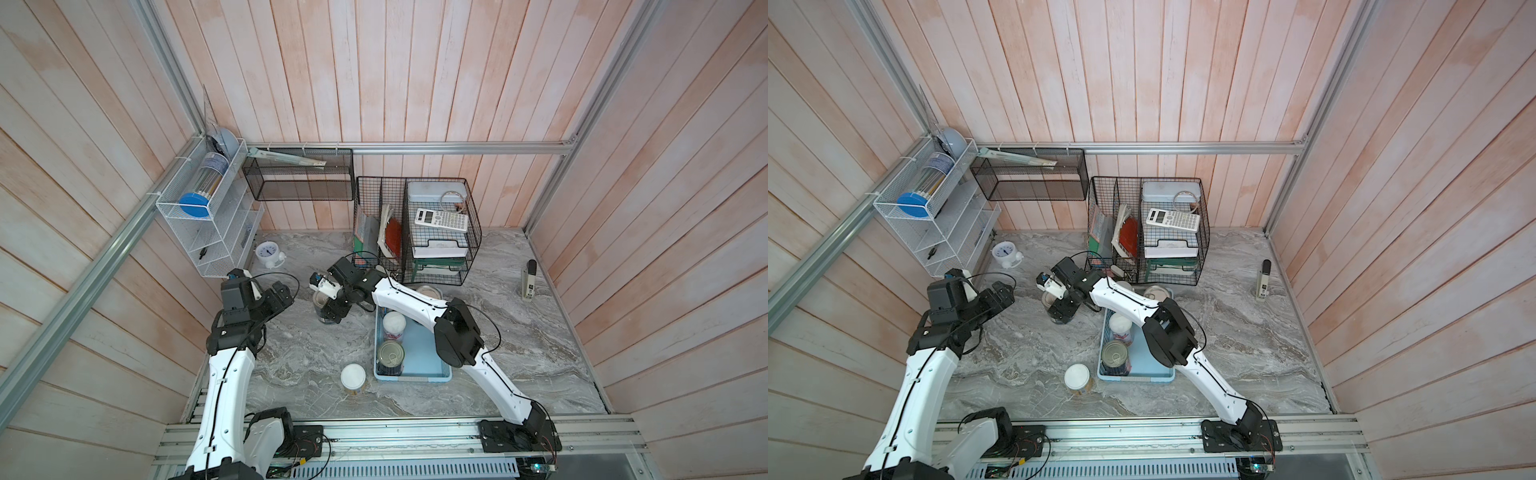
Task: Put the canned food in the basket
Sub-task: Pick up the canned food from the center of the board, then place the canned food in the basket.
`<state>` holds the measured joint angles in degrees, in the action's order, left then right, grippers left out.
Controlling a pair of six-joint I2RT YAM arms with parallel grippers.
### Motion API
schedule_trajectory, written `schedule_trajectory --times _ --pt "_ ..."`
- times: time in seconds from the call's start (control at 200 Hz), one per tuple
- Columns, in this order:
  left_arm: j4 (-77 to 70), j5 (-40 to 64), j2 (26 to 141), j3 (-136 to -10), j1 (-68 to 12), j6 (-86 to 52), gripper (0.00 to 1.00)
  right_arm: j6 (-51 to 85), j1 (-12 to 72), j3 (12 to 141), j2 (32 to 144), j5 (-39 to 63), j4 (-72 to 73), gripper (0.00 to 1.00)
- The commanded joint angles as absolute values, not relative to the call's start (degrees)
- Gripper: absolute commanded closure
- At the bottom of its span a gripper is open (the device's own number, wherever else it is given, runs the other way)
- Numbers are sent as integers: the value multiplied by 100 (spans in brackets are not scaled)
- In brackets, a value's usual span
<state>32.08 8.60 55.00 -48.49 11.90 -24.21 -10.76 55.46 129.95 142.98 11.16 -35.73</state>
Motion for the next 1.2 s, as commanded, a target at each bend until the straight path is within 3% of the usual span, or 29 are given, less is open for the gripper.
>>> schedule_trajectory --times 0.0,0.33,0.755,0.93,1.195 --pt "3069 916 5418 -4751 1222 -2355 0 -1020 5621 12787 13667 1101 -3448 78" --pt "3085 892 5413 -4753 1222 -2355 0 -831 5772 11534 11497 816 -3506 82" --pt "3085 939 5449 -4746 1217 -2355 0 488 5801 8218 7135 -565 -3883 81" --pt "3078 949 5492 -4747 1222 -2355 0 818 5779 7340 6395 -773 -4024 79" --pt "3094 929 5484 -4746 1222 -2346 0 1088 5382 6127 6213 -990 -3695 79"
